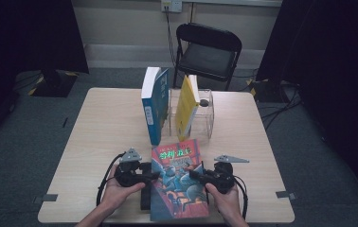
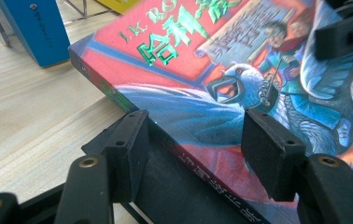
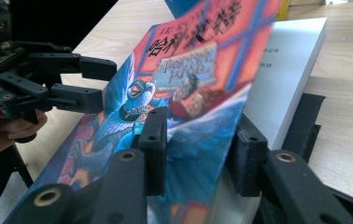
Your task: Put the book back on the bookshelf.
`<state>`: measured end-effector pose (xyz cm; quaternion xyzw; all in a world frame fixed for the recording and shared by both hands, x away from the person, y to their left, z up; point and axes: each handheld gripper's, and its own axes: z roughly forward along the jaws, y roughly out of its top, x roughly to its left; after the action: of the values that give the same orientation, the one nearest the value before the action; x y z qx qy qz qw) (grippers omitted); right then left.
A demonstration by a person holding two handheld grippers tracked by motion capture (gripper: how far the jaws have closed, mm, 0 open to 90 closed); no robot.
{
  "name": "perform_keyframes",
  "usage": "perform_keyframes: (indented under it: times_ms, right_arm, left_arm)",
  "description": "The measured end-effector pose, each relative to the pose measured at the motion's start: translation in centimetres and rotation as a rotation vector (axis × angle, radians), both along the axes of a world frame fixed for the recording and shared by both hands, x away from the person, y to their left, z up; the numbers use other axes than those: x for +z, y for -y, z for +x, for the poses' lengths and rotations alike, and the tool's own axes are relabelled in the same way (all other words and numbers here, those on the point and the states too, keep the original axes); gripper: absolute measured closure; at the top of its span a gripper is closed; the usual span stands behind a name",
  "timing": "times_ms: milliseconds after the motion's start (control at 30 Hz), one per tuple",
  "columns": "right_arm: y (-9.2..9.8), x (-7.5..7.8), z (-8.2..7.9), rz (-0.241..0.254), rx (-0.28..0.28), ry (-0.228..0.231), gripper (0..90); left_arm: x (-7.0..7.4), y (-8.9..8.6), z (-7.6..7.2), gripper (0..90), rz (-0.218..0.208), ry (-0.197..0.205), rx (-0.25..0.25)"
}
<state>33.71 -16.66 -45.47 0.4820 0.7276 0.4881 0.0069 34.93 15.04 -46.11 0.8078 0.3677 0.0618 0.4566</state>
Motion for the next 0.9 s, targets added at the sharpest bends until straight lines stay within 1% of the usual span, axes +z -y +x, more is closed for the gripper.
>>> perform_keyframes:
  times_ms: [33, 67, 167, 200, 267, 300, 367, 400, 433, 467, 500, 567, 633, 700, 767, 800, 833, 900]
  right_arm:
    - [0.1, 0.0, 0.2, 0.016, 0.002, -0.013, 63.1]
    - [0.1, -0.1, 0.4, 0.021, 0.01, -0.017, 63.0]
    - [-0.3, -0.3, 0.7, 0.019, 0.026, -0.014, 62.1]
    - [-0.4, -0.2, 0.8, 0.018, 0.032, -0.014, 62.0]
    - [-0.8, -0.3, 1.1, 0.027, 0.068, -0.02, 63.4]
    - [-1.1, -0.4, 1.1, 0.028, 0.083, -0.021, 63.6]
    - [-1.3, -0.3, 1.1, 0.011, 0.09, -0.001, 61.1]
    - [-1.2, -0.1, 1.0, -0.015, 0.079, 0.027, 57.4]
    - [-1.2, 0.0, 0.8, -0.054, 0.055, 0.059, 54.7]
    - [-1.0, 0.1, 0.9, -0.066, 0.043, 0.068, 52.5]
    - [-0.7, 0.2, 1.0, -0.062, 0.021, 0.064, 50.5]
    - [-0.3, 0.1, 1.2, -0.076, -0.003, 0.077, 49.6]
    - [-0.2, 0.1, 1.3, -0.085, -0.014, 0.083, 48.8]
    - [-0.1, 0.2, 1.3, -0.122, -0.043, 0.113, 47.4]
    - [0.2, 0.1, 1.5, -0.112, -0.048, 0.107, 46.3]
    - [0.3, 0.0, 1.6, -0.133, -0.071, 0.11, 45.5]
    - [0.3, -0.1, 1.7, -0.14, -0.073, 0.109, 45.5]
    - [0.5, -0.4, 1.8, -0.119, -0.068, 0.083, 48.7]
  left_arm:
    - [0.0, 0.0, 0.0, 41.9, -0.002, 0.001, 0.0]
    - [0.0, 0.0, 0.0, 41.8, -0.008, -0.003, -0.002]
    - [-0.1, -0.1, 0.2, 40.4, -0.015, -0.016, -0.003]
    - [-0.1, -0.1, 0.2, 40.4, -0.017, -0.014, -0.001]
    - [-0.1, 0.0, 0.1, 40.5, -0.006, -0.006, 0.0]
    - [-0.1, 0.0, 0.1, 40.4, -0.008, -0.006, 0.0]
    - [-0.1, 0.0, 0.1, 40.4, -0.008, -0.008, 0.001]
    - [-0.1, 0.1, 0.1, 40.4, -0.008, -0.007, 0.002]
    - [-0.1, 0.1, 0.1, 40.4, -0.009, -0.006, 0.001]
    - [-0.1, 0.1, 0.1, 40.5, -0.01, -0.005, -0.001]
    - [-0.1, 0.0, 0.1, 40.4, -0.009, -0.006, -0.001]
    - [-0.1, 0.0, 0.1, 40.4, -0.008, -0.007, -0.001]
    - [-0.1, 0.0, 0.1, 40.4, -0.006, -0.004, -0.001]
    - [-0.1, 0.0, 0.1, 40.4, -0.007, -0.005, -0.001]
    - [-0.1, 0.0, 0.1, 40.4, -0.009, -0.006, -0.001]
    - [-0.1, 0.0, 0.1, 40.4, -0.008, -0.006, -0.001]
    - [-0.1, 0.0, 0.1, 40.3, -0.008, -0.007, -0.001]
    - [-0.1, 0.0, 0.1, 40.3, -0.009, -0.006, -0.001]
